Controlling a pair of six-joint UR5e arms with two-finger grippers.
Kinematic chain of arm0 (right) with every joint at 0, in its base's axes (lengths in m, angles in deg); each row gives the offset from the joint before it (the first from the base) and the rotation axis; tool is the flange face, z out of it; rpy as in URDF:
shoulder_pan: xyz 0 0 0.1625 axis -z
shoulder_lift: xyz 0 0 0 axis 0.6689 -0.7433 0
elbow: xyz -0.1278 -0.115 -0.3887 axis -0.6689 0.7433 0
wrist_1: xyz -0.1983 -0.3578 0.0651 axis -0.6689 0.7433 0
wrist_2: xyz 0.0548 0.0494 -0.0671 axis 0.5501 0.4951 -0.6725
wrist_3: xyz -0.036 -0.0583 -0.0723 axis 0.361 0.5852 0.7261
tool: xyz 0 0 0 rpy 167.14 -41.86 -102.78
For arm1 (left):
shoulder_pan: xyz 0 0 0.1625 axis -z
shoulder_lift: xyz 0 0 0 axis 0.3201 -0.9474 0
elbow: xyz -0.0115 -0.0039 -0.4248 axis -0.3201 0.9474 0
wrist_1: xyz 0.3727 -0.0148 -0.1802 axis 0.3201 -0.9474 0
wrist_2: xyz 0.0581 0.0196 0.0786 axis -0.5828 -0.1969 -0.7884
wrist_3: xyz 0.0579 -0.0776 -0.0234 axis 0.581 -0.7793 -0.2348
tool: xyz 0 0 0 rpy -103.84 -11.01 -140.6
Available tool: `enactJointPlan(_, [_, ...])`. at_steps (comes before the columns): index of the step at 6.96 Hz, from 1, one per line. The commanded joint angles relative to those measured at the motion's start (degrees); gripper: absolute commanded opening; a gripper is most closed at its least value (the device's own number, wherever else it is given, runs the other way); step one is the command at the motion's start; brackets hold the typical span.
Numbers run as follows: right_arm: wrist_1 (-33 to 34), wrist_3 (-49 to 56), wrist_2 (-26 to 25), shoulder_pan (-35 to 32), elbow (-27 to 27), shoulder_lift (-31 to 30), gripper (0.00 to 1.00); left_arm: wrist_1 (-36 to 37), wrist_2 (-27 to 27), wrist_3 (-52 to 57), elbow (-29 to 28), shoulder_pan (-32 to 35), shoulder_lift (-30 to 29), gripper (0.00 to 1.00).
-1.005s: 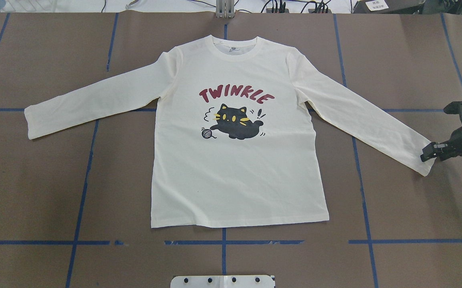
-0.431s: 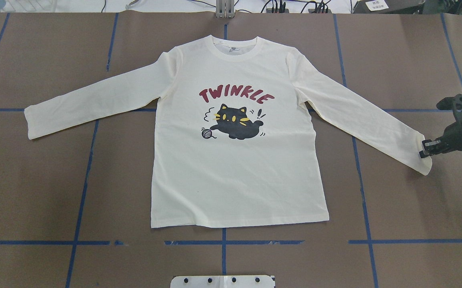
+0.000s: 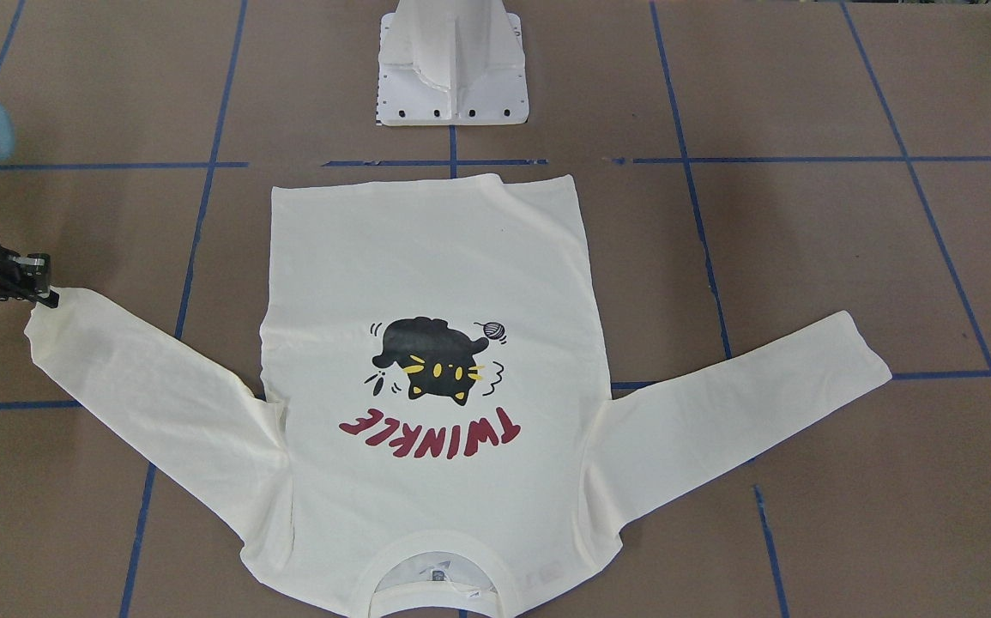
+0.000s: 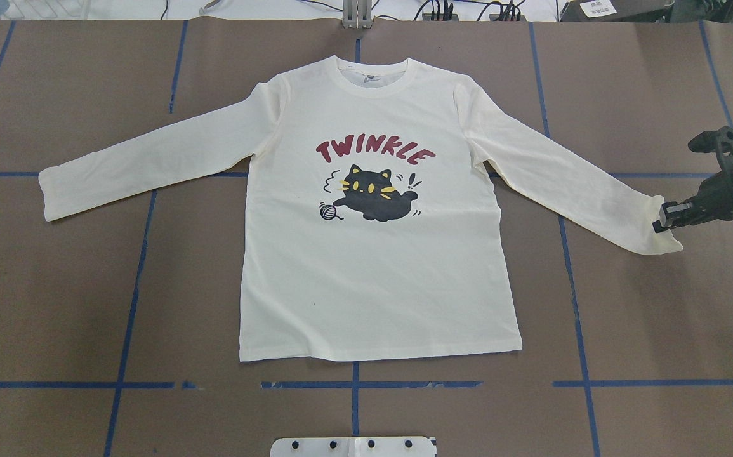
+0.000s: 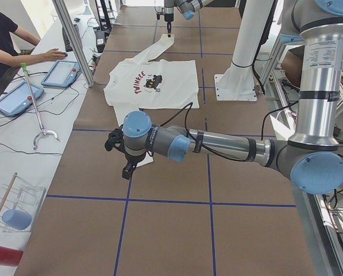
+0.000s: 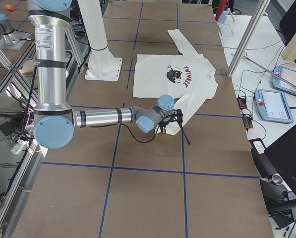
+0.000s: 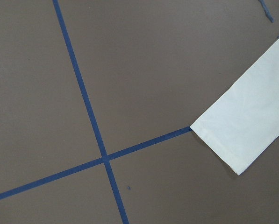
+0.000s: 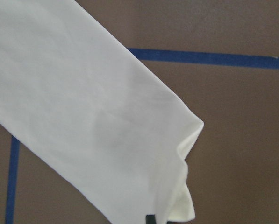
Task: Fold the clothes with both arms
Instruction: 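Lower the right gripper to the sleeve cuff nearest it and grasp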
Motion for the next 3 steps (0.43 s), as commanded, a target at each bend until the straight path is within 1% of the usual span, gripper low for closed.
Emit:
enactJointPlan(1, [14.1,-0.3,2.6,-3.1,-0.9,13.4,0.00,0.1,0.0,-0.2,0.0,-0.1,-0.2,1.00])
enactJointPlan(2, [21.8,-0.3,2.4,-3.4,0.3,21.4,0.00,0.1,0.0,-0.2,0.2,0.0,-0.2,1.00])
enactJointPlan(3, [25.0,-3.0,2.4,-3.2,2.9,28.7,0.00,0.2,0.0,-0.2,0.6,0.0,-0.2,1.00])
